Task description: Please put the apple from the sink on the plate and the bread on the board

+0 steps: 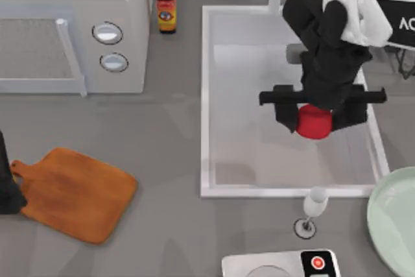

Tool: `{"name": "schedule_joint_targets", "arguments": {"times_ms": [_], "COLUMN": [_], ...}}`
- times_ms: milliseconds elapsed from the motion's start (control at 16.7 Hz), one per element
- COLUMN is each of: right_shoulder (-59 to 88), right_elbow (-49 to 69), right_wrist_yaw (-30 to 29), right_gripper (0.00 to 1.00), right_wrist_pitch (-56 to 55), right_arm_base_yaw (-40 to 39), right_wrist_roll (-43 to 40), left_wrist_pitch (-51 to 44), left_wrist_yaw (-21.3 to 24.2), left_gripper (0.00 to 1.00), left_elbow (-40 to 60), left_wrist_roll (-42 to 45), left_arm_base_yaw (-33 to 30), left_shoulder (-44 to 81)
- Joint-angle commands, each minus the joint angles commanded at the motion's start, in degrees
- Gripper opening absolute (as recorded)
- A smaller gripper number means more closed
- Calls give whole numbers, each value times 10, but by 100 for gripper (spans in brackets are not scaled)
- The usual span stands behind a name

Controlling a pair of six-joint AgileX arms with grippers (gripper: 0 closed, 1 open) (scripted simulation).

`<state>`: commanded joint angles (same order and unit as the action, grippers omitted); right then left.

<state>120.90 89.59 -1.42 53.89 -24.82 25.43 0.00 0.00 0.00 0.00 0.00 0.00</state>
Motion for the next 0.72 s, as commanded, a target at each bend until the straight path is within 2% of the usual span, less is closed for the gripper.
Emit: {"name": "schedule_joint_targets", "arguments": {"times_ms": [720], "right_shoulder": [-231], "right_elbow": [-150], "right_wrist_yaw": [9], "right_gripper": [0], "right_wrist_pitch": [79], "right_arm_base_yaw": [104], "right_wrist_roll": [-106], "left_wrist_pitch": [0], "left_wrist_yaw": [0], "left_gripper": [100], "left_elbow": [0], "left_wrist_roll": [0], "left_arm_base_yaw": [0], "left_shoulder": [0]}}
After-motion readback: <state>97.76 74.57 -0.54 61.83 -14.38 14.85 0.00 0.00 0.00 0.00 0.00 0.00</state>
